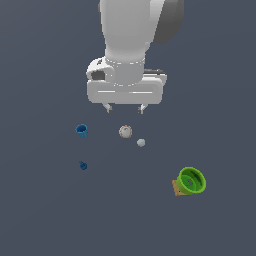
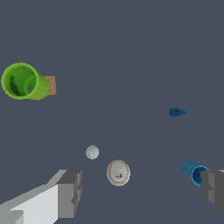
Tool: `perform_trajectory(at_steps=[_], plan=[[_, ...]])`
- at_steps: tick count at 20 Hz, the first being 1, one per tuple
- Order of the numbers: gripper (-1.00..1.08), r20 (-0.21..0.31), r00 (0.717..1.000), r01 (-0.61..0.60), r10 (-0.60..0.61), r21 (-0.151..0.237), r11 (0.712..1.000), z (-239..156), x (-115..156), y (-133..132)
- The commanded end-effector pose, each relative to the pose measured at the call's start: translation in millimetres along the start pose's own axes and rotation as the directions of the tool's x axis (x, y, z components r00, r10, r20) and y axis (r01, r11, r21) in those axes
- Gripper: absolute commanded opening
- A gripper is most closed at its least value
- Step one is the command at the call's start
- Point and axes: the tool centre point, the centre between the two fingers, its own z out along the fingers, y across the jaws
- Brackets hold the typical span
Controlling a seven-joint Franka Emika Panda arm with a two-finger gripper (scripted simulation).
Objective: Pick up a designated object from a clutter of objects.
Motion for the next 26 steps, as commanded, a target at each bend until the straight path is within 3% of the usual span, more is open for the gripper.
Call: perform_trajectory(at_steps=[1, 12, 19, 26], plan=[[1.00, 0.000, 1.000, 0.000, 0.000, 0.000, 1.000, 0, 0, 0], [1.00, 0.043, 0.999, -0.002, 0.001, 0.010, 1.000, 18, -7, 15], [1.00, 0.041, 0.999, 0.023, -0.023, 0.009, 1.000, 28, -6, 10], [1.00, 0.040, 0.994, 0.104, -0.104, 0.007, 0.995, 64, -8, -3]])
